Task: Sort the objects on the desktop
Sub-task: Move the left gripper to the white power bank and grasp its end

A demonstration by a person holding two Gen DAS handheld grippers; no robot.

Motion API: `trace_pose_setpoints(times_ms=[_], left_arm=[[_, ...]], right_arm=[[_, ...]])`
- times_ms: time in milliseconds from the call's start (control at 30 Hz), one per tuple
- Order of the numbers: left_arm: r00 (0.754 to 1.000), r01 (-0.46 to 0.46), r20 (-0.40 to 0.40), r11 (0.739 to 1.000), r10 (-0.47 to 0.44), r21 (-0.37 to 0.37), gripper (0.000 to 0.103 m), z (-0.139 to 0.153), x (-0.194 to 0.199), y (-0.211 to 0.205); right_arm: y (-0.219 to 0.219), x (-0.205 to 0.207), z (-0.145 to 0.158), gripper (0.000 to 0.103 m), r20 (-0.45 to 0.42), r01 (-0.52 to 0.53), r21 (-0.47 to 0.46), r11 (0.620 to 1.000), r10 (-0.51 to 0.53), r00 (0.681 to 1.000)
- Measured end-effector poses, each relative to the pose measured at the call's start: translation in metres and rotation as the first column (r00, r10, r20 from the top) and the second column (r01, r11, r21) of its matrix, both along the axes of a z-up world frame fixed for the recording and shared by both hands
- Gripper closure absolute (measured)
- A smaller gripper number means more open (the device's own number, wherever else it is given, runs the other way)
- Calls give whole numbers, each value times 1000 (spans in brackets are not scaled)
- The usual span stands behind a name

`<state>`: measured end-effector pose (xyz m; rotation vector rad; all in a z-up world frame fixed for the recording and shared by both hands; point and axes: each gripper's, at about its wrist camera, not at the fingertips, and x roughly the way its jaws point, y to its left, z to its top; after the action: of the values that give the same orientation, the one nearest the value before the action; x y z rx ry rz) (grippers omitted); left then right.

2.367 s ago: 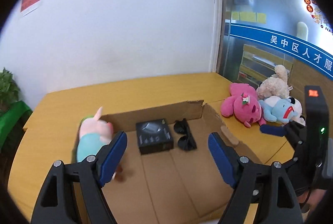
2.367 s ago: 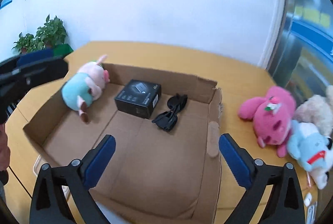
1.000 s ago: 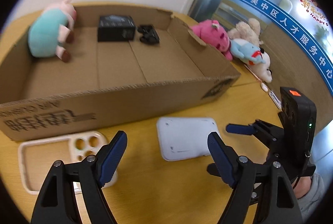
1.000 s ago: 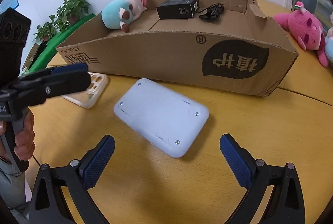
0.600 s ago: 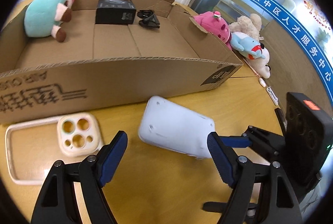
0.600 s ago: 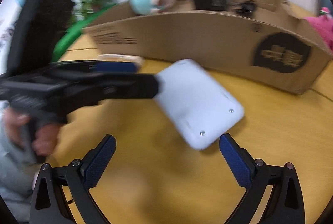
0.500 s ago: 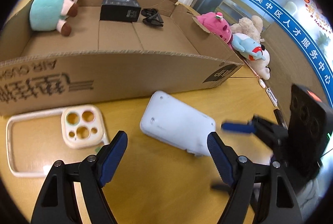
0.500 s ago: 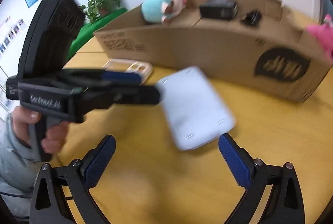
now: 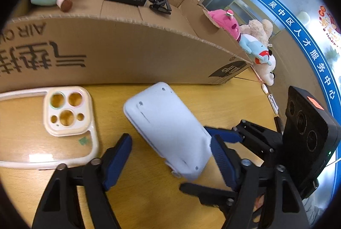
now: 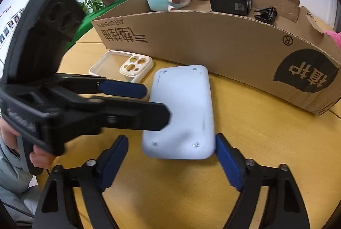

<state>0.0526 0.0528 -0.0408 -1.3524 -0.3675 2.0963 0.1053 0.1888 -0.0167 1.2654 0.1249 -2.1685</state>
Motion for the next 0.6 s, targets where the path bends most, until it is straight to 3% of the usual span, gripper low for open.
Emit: trace_pose_setpoints(times_ms=[100, 200, 267, 500, 600], left_arm=[[1000, 7, 3, 1000, -7, 6, 40, 0, -3, 4], [1000, -14, 4, 1000, 14, -5, 52, 0, -5, 5], [1000, -26, 0, 999, 26, -22, 60, -1, -5, 4], [999, -41, -21, 999, 40, -25, 61, 0, 0, 4], [999, -31, -27, 999, 31, -7, 66, 4, 1, 4]], right_arm=[[0, -4, -1, 23, -24, 42, 25, 999, -41, 999], [-6, -4, 0, 37, -45, 41, 38, 998, -40, 998], [-9, -7, -1, 37, -52, 51, 55, 997, -49, 997], [-10, -4, -1, 37, -47, 89, 44, 995, -87, 995], [-4, -4, 0, 38, -30, 122, -20, 992, -123, 992]])
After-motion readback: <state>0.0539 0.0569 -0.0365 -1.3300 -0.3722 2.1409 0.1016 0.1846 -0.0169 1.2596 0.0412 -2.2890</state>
